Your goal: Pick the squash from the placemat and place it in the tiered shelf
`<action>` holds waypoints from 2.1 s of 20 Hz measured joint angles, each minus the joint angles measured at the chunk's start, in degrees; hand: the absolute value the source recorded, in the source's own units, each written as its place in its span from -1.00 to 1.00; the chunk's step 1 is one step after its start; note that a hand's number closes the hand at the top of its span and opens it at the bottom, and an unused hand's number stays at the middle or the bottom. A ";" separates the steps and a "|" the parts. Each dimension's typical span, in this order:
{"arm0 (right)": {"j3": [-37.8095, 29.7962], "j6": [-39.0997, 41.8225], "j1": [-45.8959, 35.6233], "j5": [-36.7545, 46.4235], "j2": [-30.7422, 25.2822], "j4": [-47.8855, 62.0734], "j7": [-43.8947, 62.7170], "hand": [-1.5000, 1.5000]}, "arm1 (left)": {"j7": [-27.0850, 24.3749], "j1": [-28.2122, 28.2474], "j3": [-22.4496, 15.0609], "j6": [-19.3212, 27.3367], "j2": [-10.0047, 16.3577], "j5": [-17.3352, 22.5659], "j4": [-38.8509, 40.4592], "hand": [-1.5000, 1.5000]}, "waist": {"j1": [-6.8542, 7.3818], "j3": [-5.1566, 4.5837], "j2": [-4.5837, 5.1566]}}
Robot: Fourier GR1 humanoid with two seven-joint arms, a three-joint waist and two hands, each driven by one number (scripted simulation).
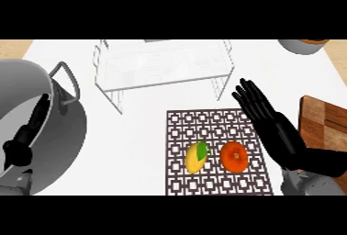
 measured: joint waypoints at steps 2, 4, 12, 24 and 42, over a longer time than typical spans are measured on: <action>1.08 2.74 -0.90 0.36 -0.12 0.65 0.22 1.00 | 0.77 -1.94 1.94 0.56 -0.56 -0.47 -2.19 0.00 | 0.21 0.44 -0.42; 2.96 7.26 -3.65 -0.04 -1.04 1.30 1.09 1.00 | 2.10 -2.96 2.69 0.72 -1.16 -0.25 -3.69 0.00 | 0.89 0.50 -0.45; 2.67 19.49 -11.34 -5.60 -2.64 11.18 4.72 -1.00 | 6.32 -2.86 4.58 0.34 -4.59 1.12 -5.58 0.00 | 1.82 0.34 -0.15; 0.88 46.59 -22.43 -3.00 -17.75 8.61 4.05 -1.00 | 9.97 -0.64 5.67 0.43 -7.27 1.26 -9.59 0.00 | 0.62 0.07 -0.58; 12.14 39.30 -18.57 39.63 -21.18 -17.96 13.63 -1.00 | 10.99 0.58 7.70 -1.07 -8.94 -0.91 -11.28 0.00 | -0.01 0.07 -0.56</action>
